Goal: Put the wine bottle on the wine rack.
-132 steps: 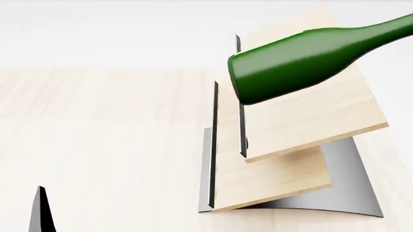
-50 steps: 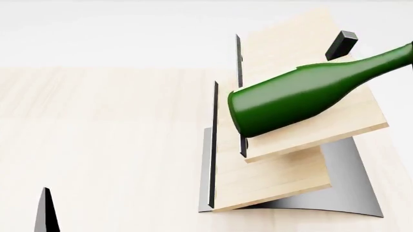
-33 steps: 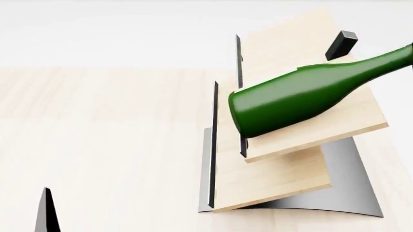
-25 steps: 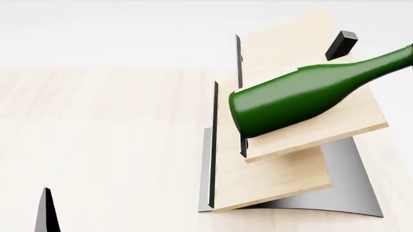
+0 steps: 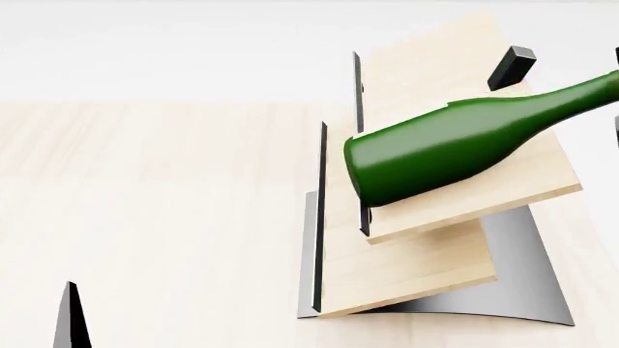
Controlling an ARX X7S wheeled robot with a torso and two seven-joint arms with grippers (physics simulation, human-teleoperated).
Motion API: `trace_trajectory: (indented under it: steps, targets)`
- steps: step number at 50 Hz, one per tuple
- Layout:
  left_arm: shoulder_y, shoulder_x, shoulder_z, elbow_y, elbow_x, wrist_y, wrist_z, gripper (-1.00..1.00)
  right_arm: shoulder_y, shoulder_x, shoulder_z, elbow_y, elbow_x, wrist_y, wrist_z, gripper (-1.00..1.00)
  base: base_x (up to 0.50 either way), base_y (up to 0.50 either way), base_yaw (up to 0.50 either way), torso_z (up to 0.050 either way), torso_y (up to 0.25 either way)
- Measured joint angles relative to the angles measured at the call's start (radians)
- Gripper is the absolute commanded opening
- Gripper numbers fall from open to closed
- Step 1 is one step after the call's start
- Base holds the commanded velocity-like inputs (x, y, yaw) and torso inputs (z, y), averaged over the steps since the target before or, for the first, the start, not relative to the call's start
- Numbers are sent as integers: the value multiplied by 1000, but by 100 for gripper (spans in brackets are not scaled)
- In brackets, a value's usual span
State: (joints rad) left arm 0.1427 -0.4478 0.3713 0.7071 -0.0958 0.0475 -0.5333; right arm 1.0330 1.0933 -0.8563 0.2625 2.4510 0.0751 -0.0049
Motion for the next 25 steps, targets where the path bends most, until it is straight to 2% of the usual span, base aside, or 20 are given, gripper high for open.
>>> trace_trajectory:
  steps: [13,25]
  targets:
    - [-2,-1,4,-2,0,1,-2,100,-12,19,15,-29,5,-13,0,100,0,0,0,0,0]
    - [-4,-2,10,-3,2,0,-3,100,-55,93,53,-96,45,-61,-17,100,0,0,0,0,0]
